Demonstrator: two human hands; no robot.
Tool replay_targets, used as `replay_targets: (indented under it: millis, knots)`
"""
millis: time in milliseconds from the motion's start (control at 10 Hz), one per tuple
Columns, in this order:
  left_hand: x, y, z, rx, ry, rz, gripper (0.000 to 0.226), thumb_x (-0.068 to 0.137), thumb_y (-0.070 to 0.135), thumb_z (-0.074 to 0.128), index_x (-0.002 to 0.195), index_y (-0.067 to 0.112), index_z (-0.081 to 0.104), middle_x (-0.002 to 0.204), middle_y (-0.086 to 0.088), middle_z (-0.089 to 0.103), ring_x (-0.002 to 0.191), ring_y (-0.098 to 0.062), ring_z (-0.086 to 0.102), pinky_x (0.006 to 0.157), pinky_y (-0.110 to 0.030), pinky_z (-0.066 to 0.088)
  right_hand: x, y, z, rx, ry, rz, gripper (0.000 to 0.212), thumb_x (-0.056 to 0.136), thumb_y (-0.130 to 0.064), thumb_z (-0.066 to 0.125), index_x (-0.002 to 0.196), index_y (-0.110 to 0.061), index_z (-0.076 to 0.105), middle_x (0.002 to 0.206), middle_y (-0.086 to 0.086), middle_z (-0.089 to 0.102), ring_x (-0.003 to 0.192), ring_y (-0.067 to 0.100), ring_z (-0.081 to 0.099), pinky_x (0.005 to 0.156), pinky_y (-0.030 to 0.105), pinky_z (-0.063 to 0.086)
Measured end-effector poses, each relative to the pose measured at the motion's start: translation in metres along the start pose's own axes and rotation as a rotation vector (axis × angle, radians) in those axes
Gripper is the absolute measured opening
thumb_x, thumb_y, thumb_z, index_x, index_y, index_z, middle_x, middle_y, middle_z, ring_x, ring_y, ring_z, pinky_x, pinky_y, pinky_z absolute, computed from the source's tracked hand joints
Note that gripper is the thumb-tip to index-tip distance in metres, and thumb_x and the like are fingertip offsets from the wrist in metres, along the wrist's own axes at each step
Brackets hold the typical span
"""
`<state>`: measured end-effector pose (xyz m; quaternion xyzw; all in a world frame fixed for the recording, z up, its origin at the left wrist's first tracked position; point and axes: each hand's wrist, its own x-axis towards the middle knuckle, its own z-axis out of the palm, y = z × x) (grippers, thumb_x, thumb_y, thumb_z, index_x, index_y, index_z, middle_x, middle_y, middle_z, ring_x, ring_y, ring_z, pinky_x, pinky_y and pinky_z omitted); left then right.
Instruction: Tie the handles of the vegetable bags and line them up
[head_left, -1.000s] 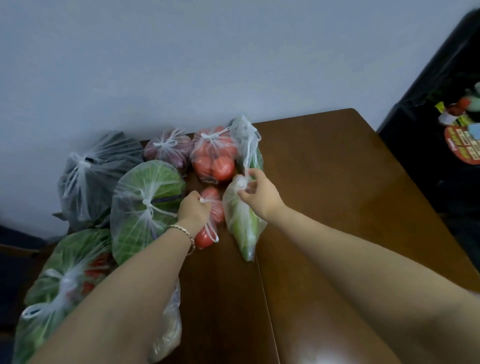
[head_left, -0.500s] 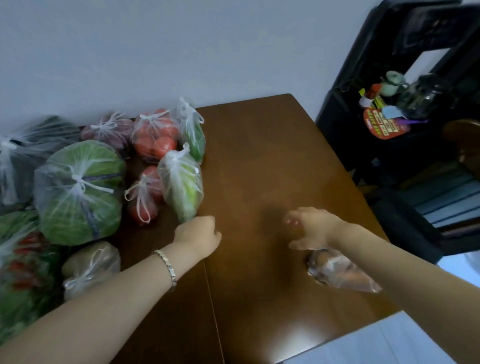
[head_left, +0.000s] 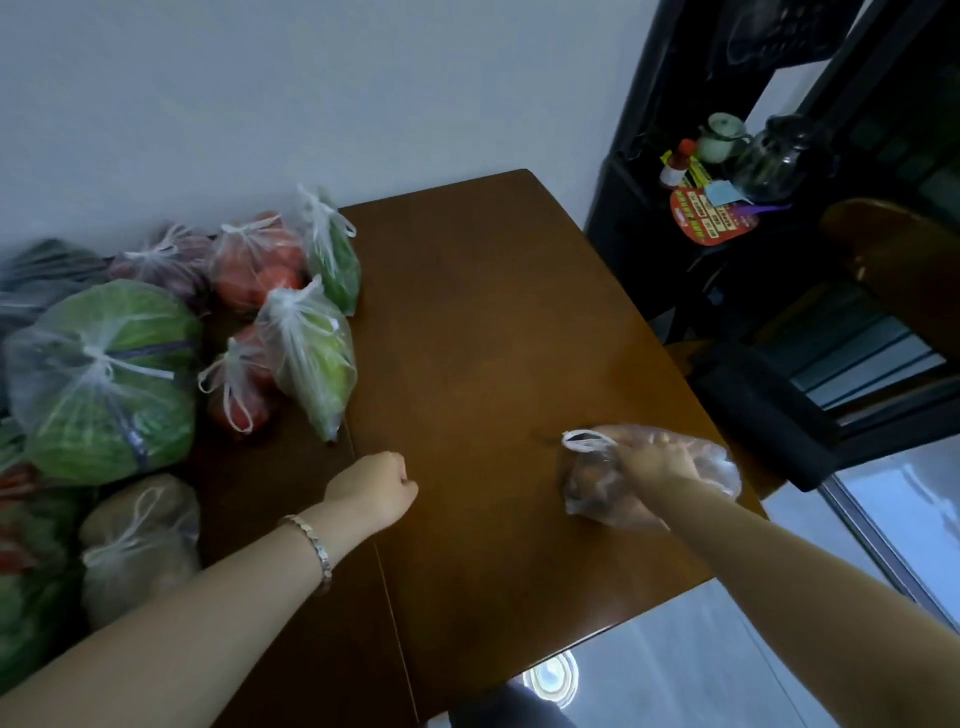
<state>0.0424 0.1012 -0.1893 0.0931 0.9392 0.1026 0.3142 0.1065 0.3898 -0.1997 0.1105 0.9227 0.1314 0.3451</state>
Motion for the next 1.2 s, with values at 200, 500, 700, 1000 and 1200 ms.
replay_targets:
  millis: [200,500,700,1000,1200]
  knots:
    - [-0.013,-0.041,-0.008,-0.066,0.055,-0.106,0.018,0.092,0.028,0.046,0.08,0.017,0.055,0.067,0.001,0.055,0.06,-0.016,0.053,0.053,-0.025,0.039,-0.013,-0.03,-0.033,0.034,0.018,-0.17,0.023,0.09,-0.024,0.05,0.112,-0.02,0.056,0.113,0.001,0.063,0.105,0.019,0.06,0.08,0.028,0.047]
    - [-0.048,-0.147,-0.056,-0.142,0.261,-0.26,0.021,0.088,0.03,0.05,0.069,0.023,0.048,0.074,0.001,0.057,0.074,-0.021,0.055,0.063,-0.029,0.041,-0.043,-0.22,-0.109,0.101,0.141,-0.498,0.028,0.091,-0.016,0.041,0.118,-0.018,0.051,0.12,0.004,0.06,0.111,0.023,0.058,0.086,0.032,0.047]
    - [-0.068,-0.208,-0.08,-0.19,0.293,-0.29,0.017,0.088,0.029,0.049,0.077,0.017,0.052,0.083,-0.004,0.058,0.085,-0.026,0.058,0.067,-0.03,0.041,-0.042,-0.326,-0.133,0.042,0.226,-0.538,0.032,0.093,-0.015,0.039,0.123,-0.015,0.049,0.126,0.006,0.058,0.116,0.025,0.055,0.09,0.036,0.046]
    - [-0.076,-0.245,-0.081,-0.154,0.233,-0.173,0.021,0.091,0.029,0.044,0.075,0.016,0.049,0.067,0.002,0.048,0.072,-0.024,0.053,0.061,-0.029,0.039,-0.047,-0.372,-0.138,0.033,0.311,-0.508,0.036,0.089,-0.017,0.047,0.125,-0.017,0.048,0.126,0.01,0.048,0.117,0.029,0.047,0.091,0.038,0.044]
    - [-0.066,-0.227,-0.109,-0.13,0.218,-0.222,0.018,0.089,0.024,0.046,0.087,0.011,0.059,0.092,-0.008,0.06,0.094,-0.03,0.06,0.075,-0.032,0.046,-0.059,-0.351,-0.182,0.134,0.283,-0.511,0.029,0.087,-0.029,0.047,0.111,-0.017,0.058,0.114,0.004,0.061,0.103,0.025,0.059,0.075,0.032,0.043]
